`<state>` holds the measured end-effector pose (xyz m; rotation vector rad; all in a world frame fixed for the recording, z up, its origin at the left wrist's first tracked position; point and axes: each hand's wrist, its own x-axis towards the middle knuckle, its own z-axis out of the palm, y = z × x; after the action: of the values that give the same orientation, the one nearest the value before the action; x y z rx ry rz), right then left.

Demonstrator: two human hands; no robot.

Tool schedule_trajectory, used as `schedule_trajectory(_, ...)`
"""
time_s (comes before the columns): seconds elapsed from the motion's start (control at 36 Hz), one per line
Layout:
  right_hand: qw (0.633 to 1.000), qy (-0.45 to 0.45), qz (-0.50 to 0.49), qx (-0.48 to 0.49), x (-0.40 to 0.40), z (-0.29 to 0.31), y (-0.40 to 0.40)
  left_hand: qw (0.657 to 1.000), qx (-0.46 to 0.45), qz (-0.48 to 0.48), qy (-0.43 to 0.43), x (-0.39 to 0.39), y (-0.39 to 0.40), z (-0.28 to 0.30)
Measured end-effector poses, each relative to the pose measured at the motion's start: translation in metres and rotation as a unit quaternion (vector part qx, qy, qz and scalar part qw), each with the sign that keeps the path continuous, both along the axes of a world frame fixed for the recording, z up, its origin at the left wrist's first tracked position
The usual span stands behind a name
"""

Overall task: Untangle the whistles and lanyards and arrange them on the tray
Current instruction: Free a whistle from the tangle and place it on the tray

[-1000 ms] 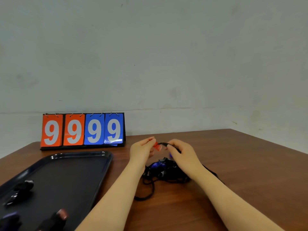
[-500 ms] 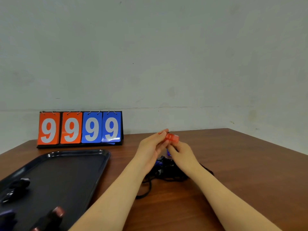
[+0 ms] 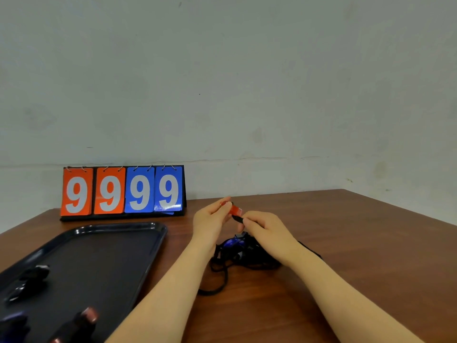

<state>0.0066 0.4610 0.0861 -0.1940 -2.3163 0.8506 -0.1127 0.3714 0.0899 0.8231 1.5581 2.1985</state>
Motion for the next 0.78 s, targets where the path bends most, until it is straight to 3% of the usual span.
schedule_trajectory(0.11,0.997,0.047,0.018,-0.05,0.001,0.005,-0.003,0.995,-0.075,0.039,0.043,-0.007,-0.003,-0.005)
schedule_trajectory(0.28,0.973,0.125,-0.067,-0.181,-0.002,0.005,0.012,0.977,-0.139,-0.124,0.101,0.012,-0.002,0.001)
schedule_trajectory(0.42,0.946,0.162,-0.124,-0.254,0.002,0.009,0.017,0.971,-0.067,-0.217,0.079,0.026,-0.002,0.012)
schedule_trajectory(0.56,0.947,0.148,-0.066,-0.276,0.005,0.008,0.015,0.964,-0.013,-0.263,0.035,0.031,-0.006,0.016)
schedule_trajectory(0.69,0.931,0.148,-0.023,-0.333,0.001,0.008,0.016,0.95,0.103,-0.283,-0.083,0.035,-0.006,0.022)
schedule_trajectory(0.78,0.959,0.122,-0.027,-0.253,0.0,0.005,0.011,0.95,0.136,-0.26,-0.104,0.034,-0.004,0.022)
